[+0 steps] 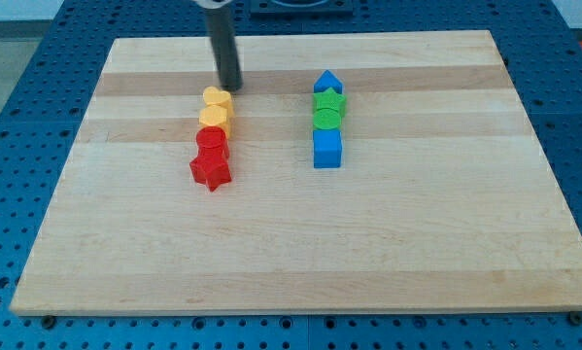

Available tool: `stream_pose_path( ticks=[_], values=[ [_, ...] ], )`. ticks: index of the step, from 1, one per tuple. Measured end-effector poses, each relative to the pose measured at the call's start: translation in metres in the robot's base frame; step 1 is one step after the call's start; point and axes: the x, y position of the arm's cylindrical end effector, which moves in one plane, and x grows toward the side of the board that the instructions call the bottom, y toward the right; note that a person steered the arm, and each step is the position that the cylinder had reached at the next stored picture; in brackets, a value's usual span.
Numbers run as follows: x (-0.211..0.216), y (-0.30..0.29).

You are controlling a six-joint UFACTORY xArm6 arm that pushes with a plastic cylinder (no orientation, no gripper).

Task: Place the blue triangle at the top right corner of the board

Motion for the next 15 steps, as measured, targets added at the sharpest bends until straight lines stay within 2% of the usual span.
stream_pose_path(
  ticks=[3, 6, 8, 9, 11, 13, 15],
  values=[
    [0.022, 0.099],
    [0.022, 0.199],
    [0.021, 0.244],
    [0.006, 0.26],
    [-0.05, 0.259],
    [-0.069, 0.258],
    [-0.081, 0.231]
  ],
)
